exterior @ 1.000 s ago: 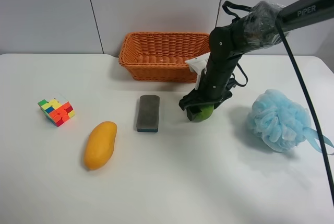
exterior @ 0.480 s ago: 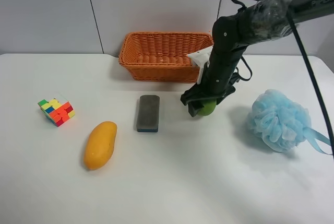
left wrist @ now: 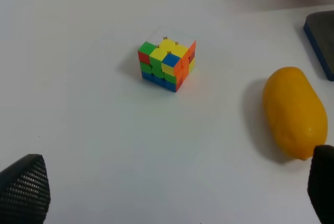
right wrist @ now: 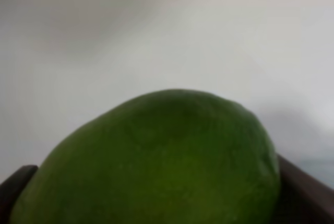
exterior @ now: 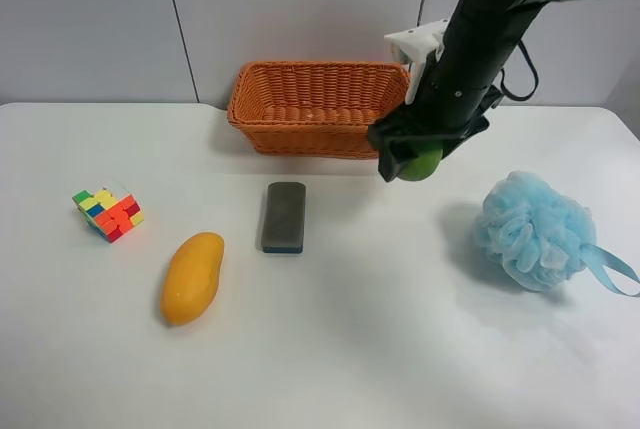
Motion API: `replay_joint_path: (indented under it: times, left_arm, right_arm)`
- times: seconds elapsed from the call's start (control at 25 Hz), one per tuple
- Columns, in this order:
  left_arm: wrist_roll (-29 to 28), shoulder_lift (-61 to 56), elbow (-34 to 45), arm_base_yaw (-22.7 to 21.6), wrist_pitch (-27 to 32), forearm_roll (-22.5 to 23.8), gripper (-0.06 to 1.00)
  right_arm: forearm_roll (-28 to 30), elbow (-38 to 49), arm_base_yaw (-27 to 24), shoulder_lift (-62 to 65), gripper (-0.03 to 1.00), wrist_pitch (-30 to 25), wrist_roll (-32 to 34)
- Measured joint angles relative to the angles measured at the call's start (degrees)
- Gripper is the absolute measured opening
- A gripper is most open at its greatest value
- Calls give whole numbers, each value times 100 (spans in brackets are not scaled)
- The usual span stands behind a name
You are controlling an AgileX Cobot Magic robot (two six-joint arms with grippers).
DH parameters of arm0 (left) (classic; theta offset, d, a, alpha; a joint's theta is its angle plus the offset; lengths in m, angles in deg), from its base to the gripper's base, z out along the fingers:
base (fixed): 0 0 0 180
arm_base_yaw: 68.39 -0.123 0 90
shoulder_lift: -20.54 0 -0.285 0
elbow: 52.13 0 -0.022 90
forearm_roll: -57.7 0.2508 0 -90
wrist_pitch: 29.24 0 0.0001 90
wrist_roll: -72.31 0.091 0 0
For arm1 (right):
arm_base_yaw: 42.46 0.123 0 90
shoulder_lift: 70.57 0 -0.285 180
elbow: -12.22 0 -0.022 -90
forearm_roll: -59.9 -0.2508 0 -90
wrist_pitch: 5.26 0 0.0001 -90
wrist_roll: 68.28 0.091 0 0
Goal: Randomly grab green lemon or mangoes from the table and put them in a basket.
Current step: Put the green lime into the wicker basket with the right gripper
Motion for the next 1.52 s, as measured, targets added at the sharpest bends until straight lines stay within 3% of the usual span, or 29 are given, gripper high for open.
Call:
replay_joint_path:
  times: [0.24, 0.48, 0.6, 0.88, 1.24, 1.52]
  left_arm:
    - [0, 0, 0, 0, 0, 0, 99]
    - [0, 0, 0, 0, 0, 0, 99]
    - [0, 0, 0, 0, 0, 0, 99]
    - [0, 0, 0, 0, 0, 0, 99]
    - [0, 0, 0, 0, 0, 0, 99]
    - [0, 0, 0, 0, 0, 0, 99]
  right_arm:
    - [26, -987, -30, 16, 75, -1004, 157]
    - [134, -2581, -207, -716, 75, -1456, 157]
    - [174, -3204, -258, -1247, 75, -1425, 157]
    - [174, -4047, -272, -2320, 75, -736, 157]
    - [268, -4069, -272, -3098, 75, 524, 157]
    - [282, -4069, -272, -3290, 75, 964, 157]
